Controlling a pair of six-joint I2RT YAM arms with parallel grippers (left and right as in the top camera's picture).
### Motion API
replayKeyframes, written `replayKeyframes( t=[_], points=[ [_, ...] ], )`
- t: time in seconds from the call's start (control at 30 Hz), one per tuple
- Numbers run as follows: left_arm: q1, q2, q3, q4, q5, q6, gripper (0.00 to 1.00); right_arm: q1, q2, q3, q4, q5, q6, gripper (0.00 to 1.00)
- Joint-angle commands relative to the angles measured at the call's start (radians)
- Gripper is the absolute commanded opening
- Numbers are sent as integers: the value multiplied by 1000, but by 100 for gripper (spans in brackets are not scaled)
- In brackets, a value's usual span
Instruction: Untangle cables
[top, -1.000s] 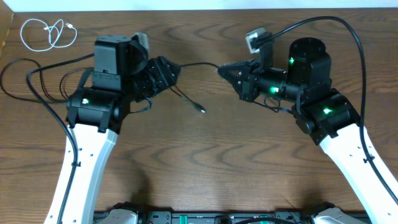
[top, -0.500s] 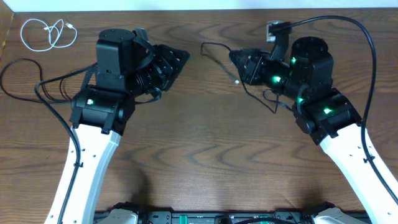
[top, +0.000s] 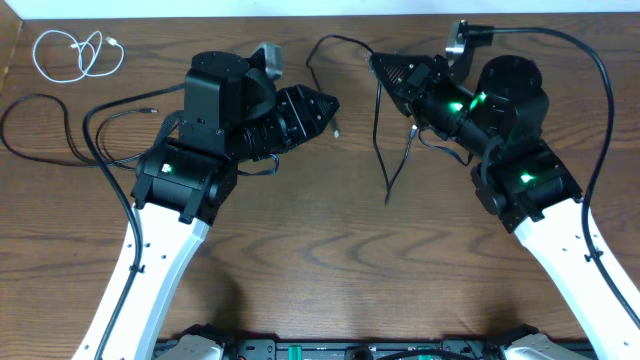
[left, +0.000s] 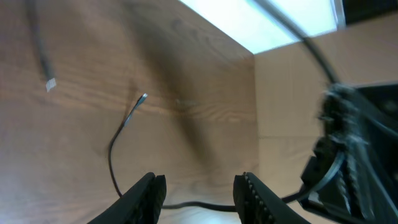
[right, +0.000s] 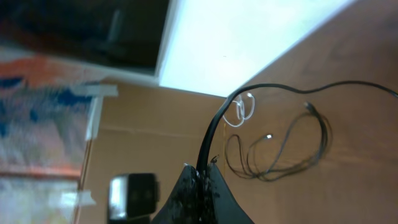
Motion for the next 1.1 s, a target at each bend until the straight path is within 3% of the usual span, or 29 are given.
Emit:
replayKeyframes(
  t=[0.0, 0.1, 0.33, 0.47, 1.07],
  points=[
    [-3, -11, 2, 10, 10, 192, 40, -1, -7, 17, -39, 49, 130, 1],
    [-23, -11, 2, 10, 10, 238, 34, 0, -7, 17, -39, 60, 156, 2],
    [-120, -11, 2, 42, 9, 317, 35, 1, 3, 17, -51, 113, 187, 1],
    [-145, -11, 2, 86, -12, 317, 41, 2, 6, 17, -74, 107, 194, 1],
    [-158, -2, 2, 104, 9, 328, 40, 40, 6, 17, -79, 48, 243, 1]
  ],
)
